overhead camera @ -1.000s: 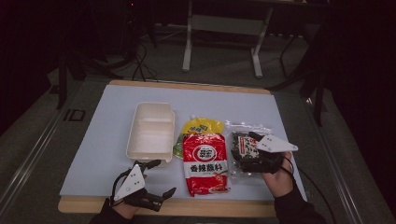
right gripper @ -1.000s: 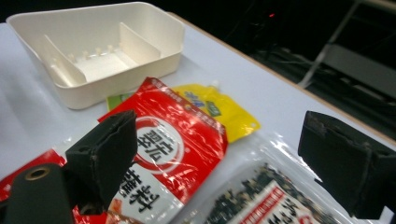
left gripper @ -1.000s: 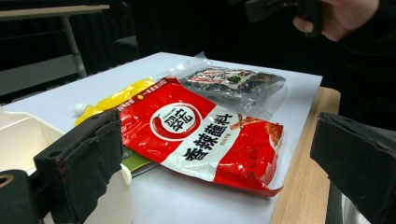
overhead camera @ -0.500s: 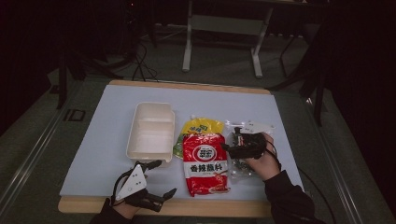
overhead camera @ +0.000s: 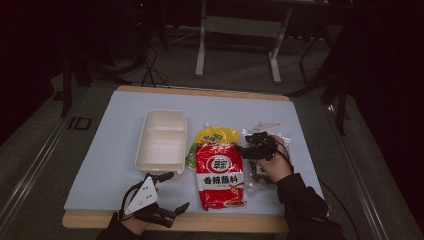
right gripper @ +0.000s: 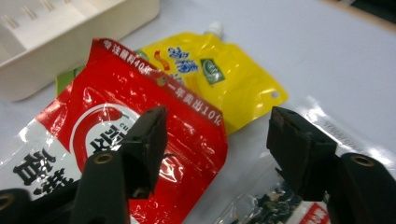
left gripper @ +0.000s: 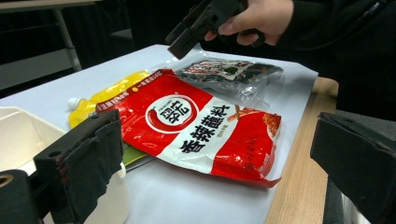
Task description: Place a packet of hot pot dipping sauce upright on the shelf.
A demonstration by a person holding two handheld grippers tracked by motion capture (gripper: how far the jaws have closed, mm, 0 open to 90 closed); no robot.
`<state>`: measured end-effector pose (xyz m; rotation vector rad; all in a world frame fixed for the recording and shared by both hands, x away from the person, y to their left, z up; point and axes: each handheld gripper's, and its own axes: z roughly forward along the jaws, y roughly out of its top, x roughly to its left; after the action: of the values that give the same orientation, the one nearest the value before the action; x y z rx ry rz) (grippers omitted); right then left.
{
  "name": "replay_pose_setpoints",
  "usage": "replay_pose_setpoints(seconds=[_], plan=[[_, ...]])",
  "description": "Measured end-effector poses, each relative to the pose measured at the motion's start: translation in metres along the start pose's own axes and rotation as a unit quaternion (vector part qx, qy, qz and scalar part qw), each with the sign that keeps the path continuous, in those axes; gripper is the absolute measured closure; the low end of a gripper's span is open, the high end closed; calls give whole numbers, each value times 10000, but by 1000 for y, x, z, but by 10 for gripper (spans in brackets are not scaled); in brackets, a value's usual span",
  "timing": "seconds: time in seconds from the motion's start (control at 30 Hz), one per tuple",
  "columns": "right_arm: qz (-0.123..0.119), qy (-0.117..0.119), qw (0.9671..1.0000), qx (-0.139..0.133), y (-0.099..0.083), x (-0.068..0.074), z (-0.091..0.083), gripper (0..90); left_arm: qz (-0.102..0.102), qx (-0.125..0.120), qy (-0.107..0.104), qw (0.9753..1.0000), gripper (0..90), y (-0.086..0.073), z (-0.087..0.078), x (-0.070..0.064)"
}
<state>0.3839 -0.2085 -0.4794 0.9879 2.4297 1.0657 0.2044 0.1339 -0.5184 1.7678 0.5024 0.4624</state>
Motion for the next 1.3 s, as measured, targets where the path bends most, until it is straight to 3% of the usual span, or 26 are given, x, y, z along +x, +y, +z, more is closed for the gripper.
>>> replay_pose_setpoints(seconds=[0.3, 0.57, 0.67, 0.77, 0.8, 0.83, 0.9, 0.93, 1.3], plan=[[-8, 119, 9989, 460, 2, -8, 19, 406, 3, 24, -4, 10000, 41, -1, 1, 0], [-10, 563, 9948, 845, 0, -14, 35, 422, 31, 77, -35, 10000, 38, -1, 2, -1], [-34, 618, 9936, 941, -1, -16, 40, 449, 12, 85, -31, 10000, 38, -2, 2, -1], [-128, 671, 9923, 1036, -1, -18, 42, 578, 16, 81, -31, 10000, 38, -1, 2, -1], [-183, 685, 9919, 1051, -1, -19, 42, 663, 24, 90, -32, 10000, 38, -2, 3, -1], [-183, 685, 9919, 1051, -1, -19, 42, 663, 24, 90, -32, 10000, 38, -2, 3, -1], [-284, 656, 9909, 1139, 0, -18, 42, 838, 18, 105, -33, 9999, 38, -2, 3, -1], [-382, 577, 9908, 1162, 0, -17, 41, 873, 21, 110, -31, 9999, 38, -2, 3, -1], [-636, 535, 9920, 949, 10, -8, 20, 899, -11, 136, 37, 9999, 38, 0, 3, -1]])
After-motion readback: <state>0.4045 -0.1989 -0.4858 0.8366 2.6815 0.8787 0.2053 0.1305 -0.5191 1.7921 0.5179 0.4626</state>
